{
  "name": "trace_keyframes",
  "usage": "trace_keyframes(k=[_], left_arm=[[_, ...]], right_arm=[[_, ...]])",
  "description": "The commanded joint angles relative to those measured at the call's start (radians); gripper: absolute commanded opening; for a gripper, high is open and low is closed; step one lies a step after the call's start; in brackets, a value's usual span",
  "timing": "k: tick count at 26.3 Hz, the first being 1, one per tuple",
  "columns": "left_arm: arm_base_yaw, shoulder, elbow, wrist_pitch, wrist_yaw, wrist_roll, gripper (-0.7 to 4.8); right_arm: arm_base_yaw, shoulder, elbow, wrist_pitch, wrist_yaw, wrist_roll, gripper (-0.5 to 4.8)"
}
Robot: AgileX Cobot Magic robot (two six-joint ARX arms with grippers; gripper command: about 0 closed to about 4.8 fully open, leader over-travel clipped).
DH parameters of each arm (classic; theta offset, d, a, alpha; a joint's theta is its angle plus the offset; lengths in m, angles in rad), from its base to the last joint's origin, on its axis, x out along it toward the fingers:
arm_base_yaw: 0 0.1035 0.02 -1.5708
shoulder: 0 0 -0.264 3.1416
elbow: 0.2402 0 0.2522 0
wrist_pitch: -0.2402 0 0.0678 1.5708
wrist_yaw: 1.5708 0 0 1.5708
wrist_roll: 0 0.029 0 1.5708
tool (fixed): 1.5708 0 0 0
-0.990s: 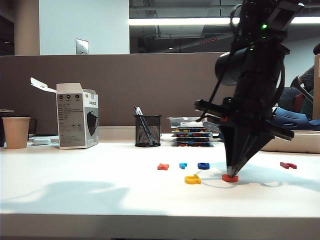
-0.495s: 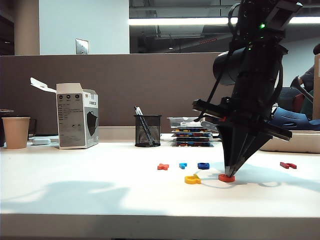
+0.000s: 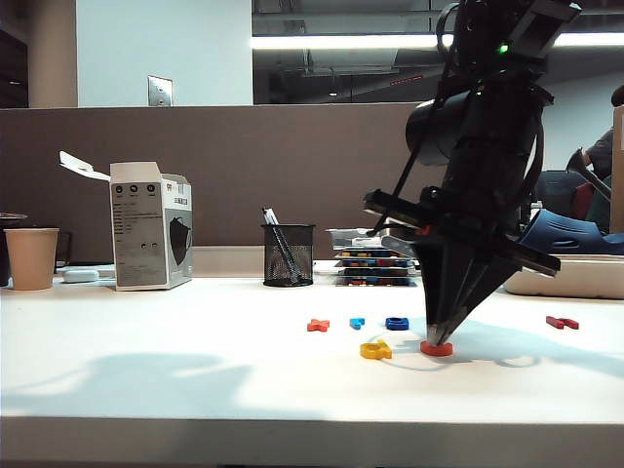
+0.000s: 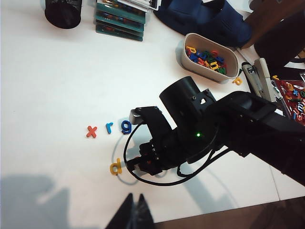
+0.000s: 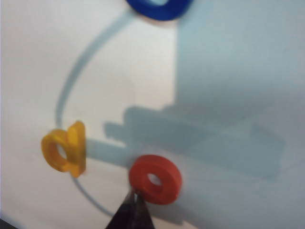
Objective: Select the appropriate letters from the row of letter magnets placed on the table to arrange into the word "dog".
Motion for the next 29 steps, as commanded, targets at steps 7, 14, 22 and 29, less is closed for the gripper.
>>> trace_keyframes(k=[7, 14, 22, 29], left_arm=[[0.001, -0.003, 0.002, 0.005, -0.006, -0.005, -0.05], [0.001, -0.003, 0.002, 0.005, -0.006, -0.005, -0.05], [0.001, -0.003, 0.002, 0.005, -0.006, -0.005, -0.05], [0.001, -0.003, 0.002, 0.005, -0.006, -0.005, -0.05]], right_arm=[[-0.001, -0.137, 0.005, 0.034, -0.034, 0.005, -0.06], [-0.001, -0.151, 0.005, 0.091, 0.066, 0.059, 0.13], [-0.001, -0.150, 0.004, 0.205, 0.179, 0.130, 2.22], [0.000, -0.086, 0.005, 0.298, 0.183, 0.190, 2.25]])
